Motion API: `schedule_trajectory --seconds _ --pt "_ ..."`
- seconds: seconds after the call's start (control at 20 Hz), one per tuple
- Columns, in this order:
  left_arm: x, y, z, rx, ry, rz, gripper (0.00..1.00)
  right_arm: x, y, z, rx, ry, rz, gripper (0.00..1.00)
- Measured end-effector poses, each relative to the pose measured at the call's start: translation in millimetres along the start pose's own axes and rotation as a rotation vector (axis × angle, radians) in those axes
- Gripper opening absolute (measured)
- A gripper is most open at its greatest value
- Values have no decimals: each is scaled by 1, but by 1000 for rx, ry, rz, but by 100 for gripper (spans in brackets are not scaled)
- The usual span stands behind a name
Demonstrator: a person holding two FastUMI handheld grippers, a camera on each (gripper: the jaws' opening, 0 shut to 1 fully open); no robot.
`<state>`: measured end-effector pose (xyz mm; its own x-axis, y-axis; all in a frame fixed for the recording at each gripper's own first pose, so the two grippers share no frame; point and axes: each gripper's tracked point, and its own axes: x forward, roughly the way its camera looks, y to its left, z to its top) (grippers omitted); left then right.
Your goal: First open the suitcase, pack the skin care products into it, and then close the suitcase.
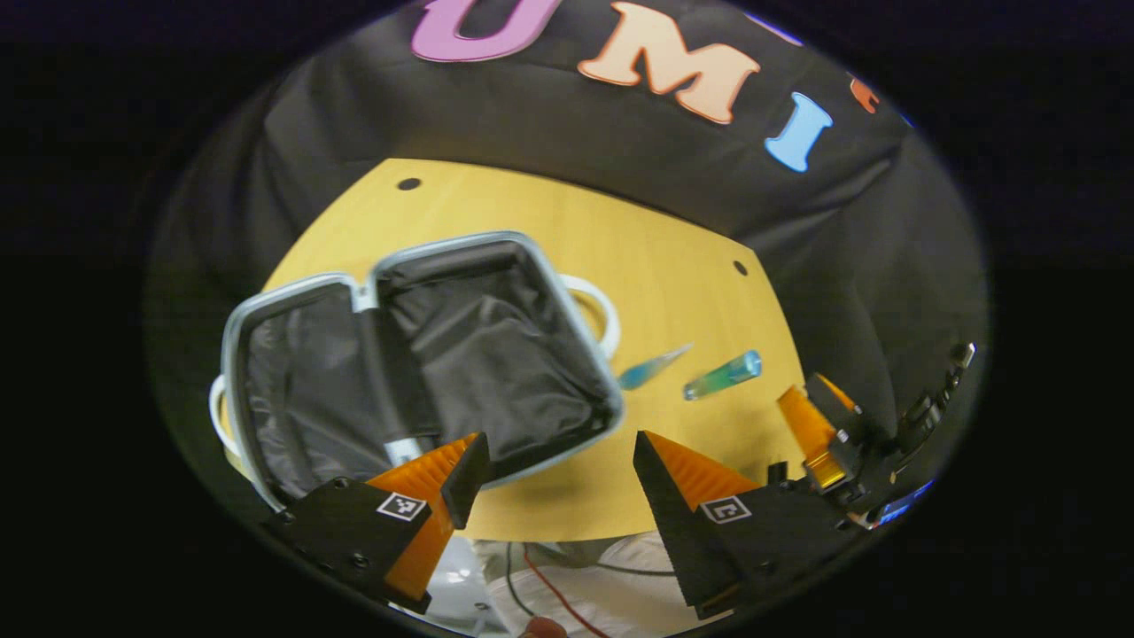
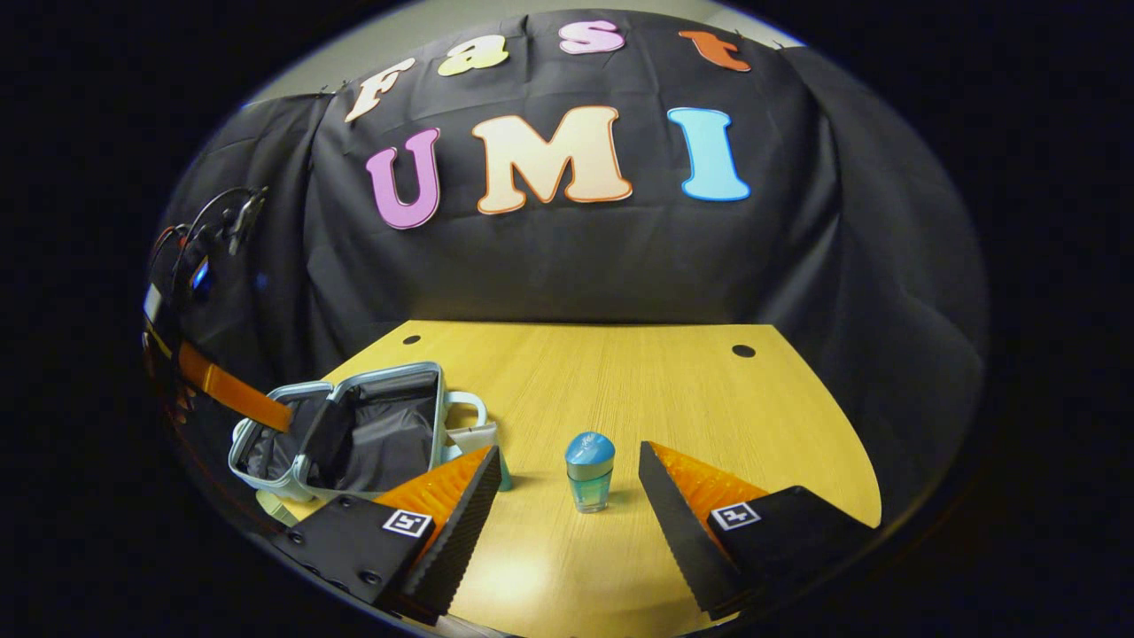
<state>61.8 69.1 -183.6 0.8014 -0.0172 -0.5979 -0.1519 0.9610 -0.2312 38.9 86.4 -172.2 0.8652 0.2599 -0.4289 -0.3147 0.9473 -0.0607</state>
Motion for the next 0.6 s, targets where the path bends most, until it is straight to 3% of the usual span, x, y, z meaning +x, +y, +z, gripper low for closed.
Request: schedule_trajectory --seconds 0.25,0.3,0.6 --pt "64 -58 1 -27 -11 -4 96 17 -12 -28 -58 83 114 98" --pt "75 -63 2 -22 -20 4 96 21 -15 -33 -64 98 131 94" --pt "132 -69 12 27 -72 71 96 49 -17 -57 -109 143 193 98"
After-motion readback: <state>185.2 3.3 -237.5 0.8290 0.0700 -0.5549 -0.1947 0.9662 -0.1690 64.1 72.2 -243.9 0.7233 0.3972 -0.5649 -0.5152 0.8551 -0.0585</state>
